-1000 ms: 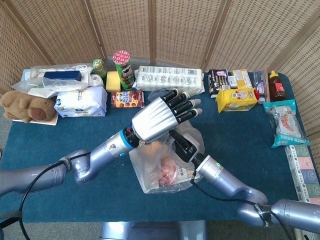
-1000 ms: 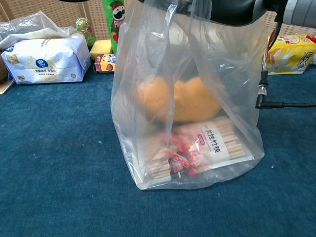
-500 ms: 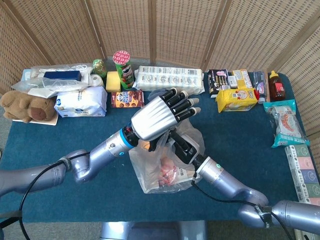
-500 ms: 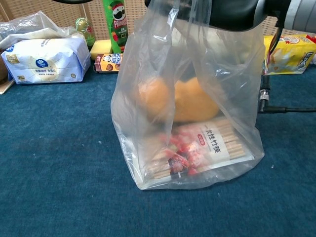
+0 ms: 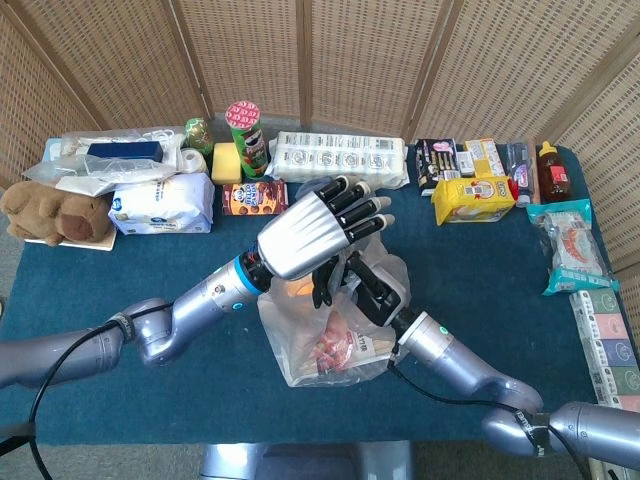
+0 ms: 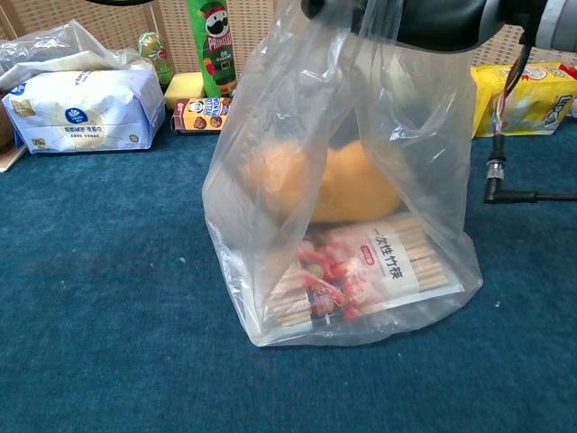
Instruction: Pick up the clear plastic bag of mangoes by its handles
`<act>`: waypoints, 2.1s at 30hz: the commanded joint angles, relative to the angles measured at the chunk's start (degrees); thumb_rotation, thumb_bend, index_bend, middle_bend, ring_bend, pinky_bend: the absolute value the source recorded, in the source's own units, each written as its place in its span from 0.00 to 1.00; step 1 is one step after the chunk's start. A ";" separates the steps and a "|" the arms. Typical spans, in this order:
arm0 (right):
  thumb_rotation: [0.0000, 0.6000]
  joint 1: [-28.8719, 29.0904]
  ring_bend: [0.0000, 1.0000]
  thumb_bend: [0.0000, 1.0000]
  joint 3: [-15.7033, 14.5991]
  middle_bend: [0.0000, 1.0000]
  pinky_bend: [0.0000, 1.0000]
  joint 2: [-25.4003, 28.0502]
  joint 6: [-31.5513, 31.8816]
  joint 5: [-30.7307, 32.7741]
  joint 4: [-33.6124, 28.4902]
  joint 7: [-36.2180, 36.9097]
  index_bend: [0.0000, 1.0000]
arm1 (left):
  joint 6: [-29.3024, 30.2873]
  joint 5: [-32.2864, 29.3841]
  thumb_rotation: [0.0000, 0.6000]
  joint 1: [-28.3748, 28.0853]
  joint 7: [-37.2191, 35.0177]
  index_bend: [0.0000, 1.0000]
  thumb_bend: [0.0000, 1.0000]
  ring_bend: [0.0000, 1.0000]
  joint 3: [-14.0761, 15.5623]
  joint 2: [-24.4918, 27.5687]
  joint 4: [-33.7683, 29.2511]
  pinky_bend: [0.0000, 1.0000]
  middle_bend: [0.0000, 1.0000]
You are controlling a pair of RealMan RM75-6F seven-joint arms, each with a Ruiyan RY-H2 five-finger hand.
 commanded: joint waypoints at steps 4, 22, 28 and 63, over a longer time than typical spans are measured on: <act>0.40 -0.39 0.76 0.26 0.07 0.68 0.62 0.74 -0.05 0.09 0.33 0.63 0.56 | -4.34 -3.21 1.00 0.92 0.37 0.17 0.19 0.14 0.47 4.49 -4.41 0.25 0.24; 0.40 -1.72 0.78 0.26 1.00 0.69 0.63 2.65 0.11 1.35 0.83 1.69 0.56 | -7.84 -7.29 1.00 4.97 3.66 0.00 0.15 0.05 1.85 13.96 -13.33 0.22 0.14; 0.40 -1.98 0.79 0.26 1.44 0.69 0.64 4.88 -1.42 1.51 -0.60 4.18 0.57 | -8.09 -9.10 1.00 9.29 3.31 0.00 0.15 0.04 3.96 20.22 -19.91 0.22 0.13; 0.90 -4.90 0.90 0.26 17.95 0.77 0.78 18.55 -9.10 12.13 -10.58 23.66 0.65 | 27.78 -3.53 1.00 55.78 -4.13 0.00 0.14 0.04 24.81 24.62 -20.58 0.23 0.13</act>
